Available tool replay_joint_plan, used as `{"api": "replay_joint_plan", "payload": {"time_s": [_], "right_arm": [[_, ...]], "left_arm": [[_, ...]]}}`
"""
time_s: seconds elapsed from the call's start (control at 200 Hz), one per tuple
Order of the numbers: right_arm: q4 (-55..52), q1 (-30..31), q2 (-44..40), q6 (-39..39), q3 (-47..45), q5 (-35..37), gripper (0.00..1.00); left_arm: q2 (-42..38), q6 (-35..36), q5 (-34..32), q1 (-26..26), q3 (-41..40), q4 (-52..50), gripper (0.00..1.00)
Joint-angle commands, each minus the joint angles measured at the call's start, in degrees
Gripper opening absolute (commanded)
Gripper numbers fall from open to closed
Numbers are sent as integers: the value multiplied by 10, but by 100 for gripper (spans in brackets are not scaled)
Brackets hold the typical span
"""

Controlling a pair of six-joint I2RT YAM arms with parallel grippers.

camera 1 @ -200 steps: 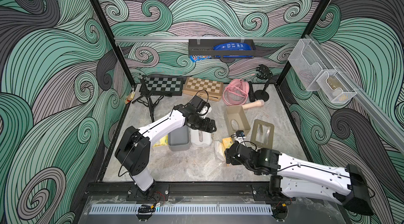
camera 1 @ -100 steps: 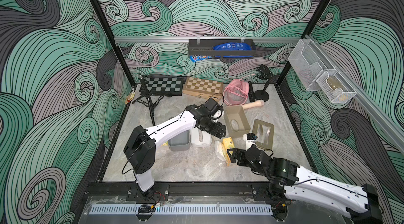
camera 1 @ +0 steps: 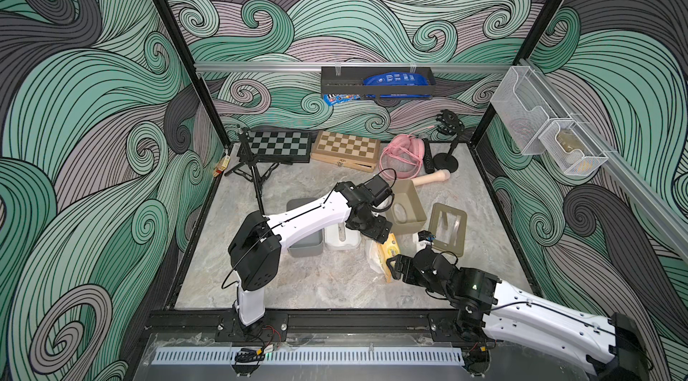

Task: Put the tissue paper into the tissue box
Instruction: Pick up the paper towel from the center of the board.

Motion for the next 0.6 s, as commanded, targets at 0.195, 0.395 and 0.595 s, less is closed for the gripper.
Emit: {"api": "replay_joint_plan", "payload": {"time_s": [0.195, 0.395, 0.595], "right_arm": [[18, -2, 73, -66, 43, -26, 80], [10, -1, 91, -65, 62, -27, 62], [-28, 0, 100, -79, 100, -16, 43]], "left_arm": [[-18, -11, -31, 57, -21, 0, 88], [-36, -2, -31, 87, -50, 12, 88], [-38, 5, -26, 94, -67, 26, 88]]}}
